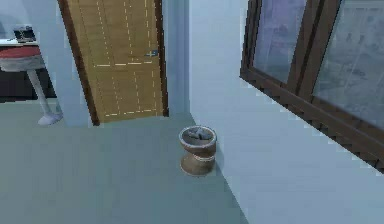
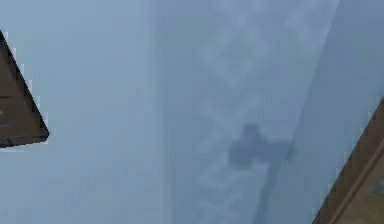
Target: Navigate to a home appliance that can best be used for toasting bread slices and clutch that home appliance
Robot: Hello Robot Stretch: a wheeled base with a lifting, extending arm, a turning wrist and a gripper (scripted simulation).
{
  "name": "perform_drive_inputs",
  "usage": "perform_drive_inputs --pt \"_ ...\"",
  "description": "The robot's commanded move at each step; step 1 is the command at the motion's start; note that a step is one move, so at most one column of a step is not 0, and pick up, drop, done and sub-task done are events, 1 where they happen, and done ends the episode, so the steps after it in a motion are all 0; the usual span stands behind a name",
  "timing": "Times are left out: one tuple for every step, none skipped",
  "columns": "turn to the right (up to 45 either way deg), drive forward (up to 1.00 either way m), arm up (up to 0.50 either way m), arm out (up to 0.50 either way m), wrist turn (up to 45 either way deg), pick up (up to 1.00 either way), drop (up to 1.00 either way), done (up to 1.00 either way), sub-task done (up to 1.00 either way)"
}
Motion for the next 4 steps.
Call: perform_drive_inputs --pt "-15.0 0.00 0.00 0.00 0.0 0.00 0.00 0.00 0.00" --pt "0.0 0.05 0.00 0.00 0.0 0.00 0.00 0.00 0.00" --pt "-9.0 0.00 0.00 0.00 0.0 0.00 0.00 0.00 0.00" --pt "0.0 0.25 0.00 0.00 0.0 0.00 0.00 0.00 0.00"
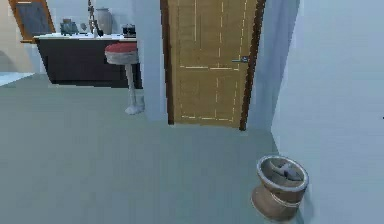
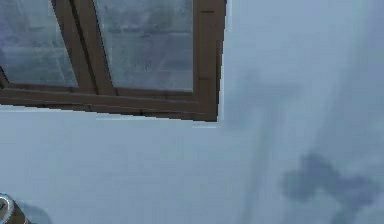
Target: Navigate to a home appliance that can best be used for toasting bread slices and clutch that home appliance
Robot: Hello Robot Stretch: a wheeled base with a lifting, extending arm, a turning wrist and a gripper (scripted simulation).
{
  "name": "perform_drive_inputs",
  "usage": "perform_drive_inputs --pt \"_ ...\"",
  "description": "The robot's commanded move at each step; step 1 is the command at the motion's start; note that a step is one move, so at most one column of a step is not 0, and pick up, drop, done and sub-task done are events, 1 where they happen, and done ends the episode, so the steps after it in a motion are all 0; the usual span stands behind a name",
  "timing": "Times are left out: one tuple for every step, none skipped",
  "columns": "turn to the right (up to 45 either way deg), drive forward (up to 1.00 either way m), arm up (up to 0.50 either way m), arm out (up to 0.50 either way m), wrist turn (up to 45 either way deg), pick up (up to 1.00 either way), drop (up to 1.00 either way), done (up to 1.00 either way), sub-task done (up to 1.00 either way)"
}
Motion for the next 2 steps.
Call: perform_drive_inputs --pt "-9.0 0.00 0.00 0.00 0.0 0.00 0.00 0.00 0.00" --pt "0.0 0.35 0.00 0.00 0.0 0.00 0.00 0.00 0.00"
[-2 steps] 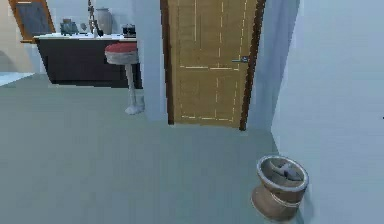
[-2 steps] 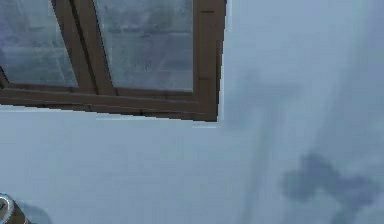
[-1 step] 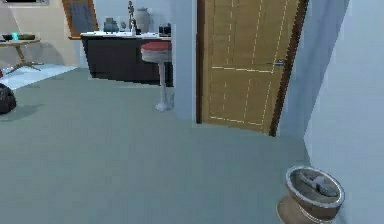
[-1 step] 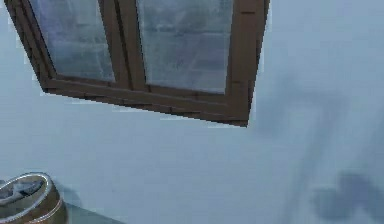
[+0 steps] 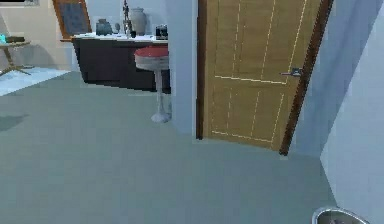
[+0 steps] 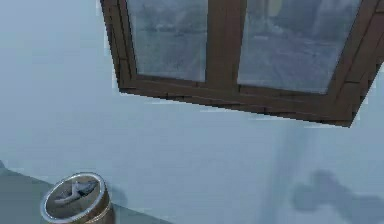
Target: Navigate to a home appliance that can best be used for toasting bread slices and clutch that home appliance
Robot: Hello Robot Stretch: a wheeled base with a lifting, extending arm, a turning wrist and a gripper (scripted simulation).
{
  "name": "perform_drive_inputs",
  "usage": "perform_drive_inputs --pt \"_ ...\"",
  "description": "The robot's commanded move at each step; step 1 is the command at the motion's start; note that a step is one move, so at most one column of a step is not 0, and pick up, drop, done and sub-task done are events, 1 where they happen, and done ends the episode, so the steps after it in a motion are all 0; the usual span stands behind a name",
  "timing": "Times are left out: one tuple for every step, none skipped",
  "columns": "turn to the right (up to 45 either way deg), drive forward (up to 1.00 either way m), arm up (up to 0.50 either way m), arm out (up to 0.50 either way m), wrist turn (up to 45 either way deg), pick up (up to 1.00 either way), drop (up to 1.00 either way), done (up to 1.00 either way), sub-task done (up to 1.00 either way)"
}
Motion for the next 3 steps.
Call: perform_drive_inputs --pt "-30.0 0.00 0.00 0.00 0.0 0.00 0.00 0.00 0.00" --pt "0.0 1.00 0.00 0.00 0.0 0.00 0.00 0.00 0.00" --pt "-3.0 0.00 0.00 0.00 0.0 0.00 0.00 0.00 0.00"
